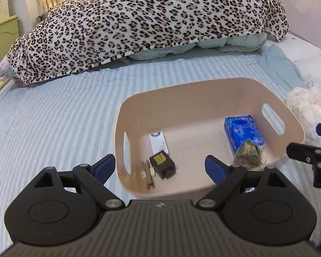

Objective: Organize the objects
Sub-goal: 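Carry both items into the basket and open both tools, then grasp the green candy packet with the left tool while the right tool grasps the cartoon box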

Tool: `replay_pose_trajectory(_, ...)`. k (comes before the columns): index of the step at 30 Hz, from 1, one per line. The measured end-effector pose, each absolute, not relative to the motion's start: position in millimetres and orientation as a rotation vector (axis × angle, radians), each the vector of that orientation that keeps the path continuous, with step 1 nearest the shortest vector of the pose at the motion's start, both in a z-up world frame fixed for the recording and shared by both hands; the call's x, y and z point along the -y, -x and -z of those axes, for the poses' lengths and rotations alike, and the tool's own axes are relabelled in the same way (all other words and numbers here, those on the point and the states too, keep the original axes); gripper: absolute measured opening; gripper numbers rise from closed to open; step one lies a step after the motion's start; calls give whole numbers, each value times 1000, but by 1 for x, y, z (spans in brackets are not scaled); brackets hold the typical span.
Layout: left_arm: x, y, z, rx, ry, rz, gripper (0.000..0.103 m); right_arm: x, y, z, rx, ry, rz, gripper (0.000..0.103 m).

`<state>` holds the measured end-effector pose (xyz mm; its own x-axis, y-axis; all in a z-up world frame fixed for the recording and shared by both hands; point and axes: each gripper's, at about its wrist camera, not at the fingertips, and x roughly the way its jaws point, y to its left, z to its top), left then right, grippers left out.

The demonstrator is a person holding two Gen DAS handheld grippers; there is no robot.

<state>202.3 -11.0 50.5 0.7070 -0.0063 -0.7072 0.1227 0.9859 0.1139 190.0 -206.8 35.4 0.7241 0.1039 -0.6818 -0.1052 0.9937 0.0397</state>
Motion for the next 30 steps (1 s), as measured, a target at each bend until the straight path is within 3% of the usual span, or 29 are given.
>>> replay_pose_trajectory(13,17,-149,-21,-837,-145,109,93,231,-144,7,-847,-29,-91,87)
replay_pose_trajectory(30,47,-166,40,-938,-82,143,93,240,-147,57,-933,-38,-77,87)
